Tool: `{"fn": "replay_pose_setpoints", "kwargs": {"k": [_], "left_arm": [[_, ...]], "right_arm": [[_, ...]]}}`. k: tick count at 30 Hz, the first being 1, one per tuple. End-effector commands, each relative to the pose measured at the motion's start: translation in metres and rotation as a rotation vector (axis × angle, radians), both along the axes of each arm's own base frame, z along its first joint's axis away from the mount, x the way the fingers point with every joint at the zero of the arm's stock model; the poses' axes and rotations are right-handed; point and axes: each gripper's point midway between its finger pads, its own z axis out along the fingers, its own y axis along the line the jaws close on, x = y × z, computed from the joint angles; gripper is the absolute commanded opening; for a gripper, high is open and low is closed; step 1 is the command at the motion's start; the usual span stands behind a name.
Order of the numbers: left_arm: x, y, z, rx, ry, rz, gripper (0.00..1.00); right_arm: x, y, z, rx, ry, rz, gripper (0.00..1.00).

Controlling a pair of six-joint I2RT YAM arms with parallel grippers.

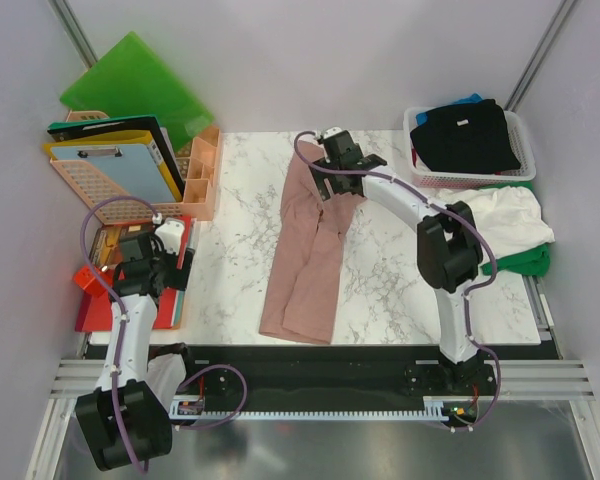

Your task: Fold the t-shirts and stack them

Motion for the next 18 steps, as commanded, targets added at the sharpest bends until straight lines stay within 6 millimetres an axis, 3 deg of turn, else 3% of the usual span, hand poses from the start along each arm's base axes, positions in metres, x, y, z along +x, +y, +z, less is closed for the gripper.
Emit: {"fn": "replay_pose_setpoints", "kwargs": {"k": [1, 2, 4, 5, 6, 7, 8, 9, 13, 18], "left_arm": [[0.007, -0.002, 0.004, -0.005, -0.032, -0.022, 0.91], [0.007, -0.002, 0.003, -0.007, -0.03, -0.023, 0.91], [0.006, -0.002, 0.002, -0.004, -0.026, -0.024, 0.91], [0.006, -0.002, 0.002, 0.0, -0.029, -0.025, 0.91], [0.006, -0.001, 0.002, 0.007, -0.026, -0.026, 0.91], [0.005, 0.0, 0.002, 0.011, -0.027, -0.026, 0.91], [0.005, 0.001, 0.003, 0.018, -0.031, -0.025, 0.91], [0.004, 0.001, 0.004, 0.024, -0.027, -0.027, 0.91], [0.004, 0.003, 0.006, 0.036, -0.03, -0.029, 0.91], [0.002, 0.001, 0.003, 0.029, -0.022, -0.033, 0.91]], "right_arm": [[0.007, 0.025, 0.035, 0.108, -0.041, 0.071, 0.98], [0.009, 0.028, 0.04, 0.115, -0.033, 0.079, 0.98], [0.007, 0.044, 0.017, 0.132, 0.068, 0.192, 0.98], [0.01, 0.047, 0.03, 0.144, 0.089, 0.193, 0.98], [0.012, 0.049, 0.004, 0.128, 0.15, 0.193, 0.98], [0.012, 0.043, -0.002, 0.101, 0.182, 0.167, 0.98], [0.023, 0.044, 0.007, 0.104, 0.148, 0.146, 0.98], [0.027, 0.042, -0.004, 0.088, 0.159, 0.131, 0.98], [0.038, 0.027, -0.019, 0.048, 0.157, 0.08, 0.98], [0.042, -0.009, -0.047, -0.032, 0.188, 0.01, 0.98]]}}
